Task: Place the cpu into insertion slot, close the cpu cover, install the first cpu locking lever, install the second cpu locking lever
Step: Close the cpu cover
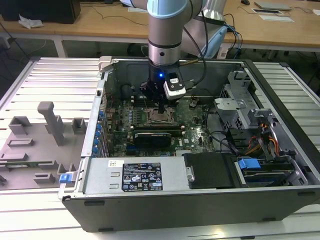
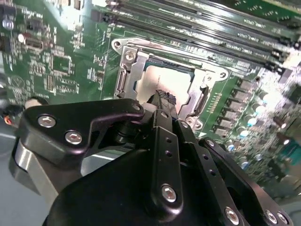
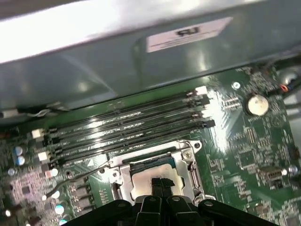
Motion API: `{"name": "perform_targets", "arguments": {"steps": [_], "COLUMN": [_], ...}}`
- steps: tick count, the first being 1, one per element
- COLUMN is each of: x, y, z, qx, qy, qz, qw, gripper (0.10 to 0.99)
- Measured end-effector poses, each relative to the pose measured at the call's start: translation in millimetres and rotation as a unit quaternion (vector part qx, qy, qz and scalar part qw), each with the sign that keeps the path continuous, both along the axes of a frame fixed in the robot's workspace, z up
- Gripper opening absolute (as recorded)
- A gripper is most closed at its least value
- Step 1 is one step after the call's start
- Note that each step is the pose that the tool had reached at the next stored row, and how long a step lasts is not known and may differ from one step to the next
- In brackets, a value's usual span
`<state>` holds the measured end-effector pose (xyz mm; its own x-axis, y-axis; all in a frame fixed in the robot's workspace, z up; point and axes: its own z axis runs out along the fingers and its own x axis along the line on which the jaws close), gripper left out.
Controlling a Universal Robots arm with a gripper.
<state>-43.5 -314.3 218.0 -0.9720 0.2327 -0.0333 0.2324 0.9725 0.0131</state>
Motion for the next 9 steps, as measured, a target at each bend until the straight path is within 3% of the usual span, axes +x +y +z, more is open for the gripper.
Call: {"name": "perform_targets", "arguments": {"steps": [3, 5, 7, 9], "x": [0.0, 0.0, 0.0, 0.0], "y": [0.0, 0.0, 0.0, 0.0], "z": [-0.7, -1.4, -1.7, -2.0], "qx": [0.0000, 0.0000, -0.0001, -0.0005], "qy": [0.0000, 0.0000, 0.0000, 0.0001], "qz": [0.036, 0.072, 0.091, 0.119], "qw": [0.9994, 0.9974, 0.9959, 0.9929], "gripper": [0.106, 0.106, 0.106, 0.106]}}
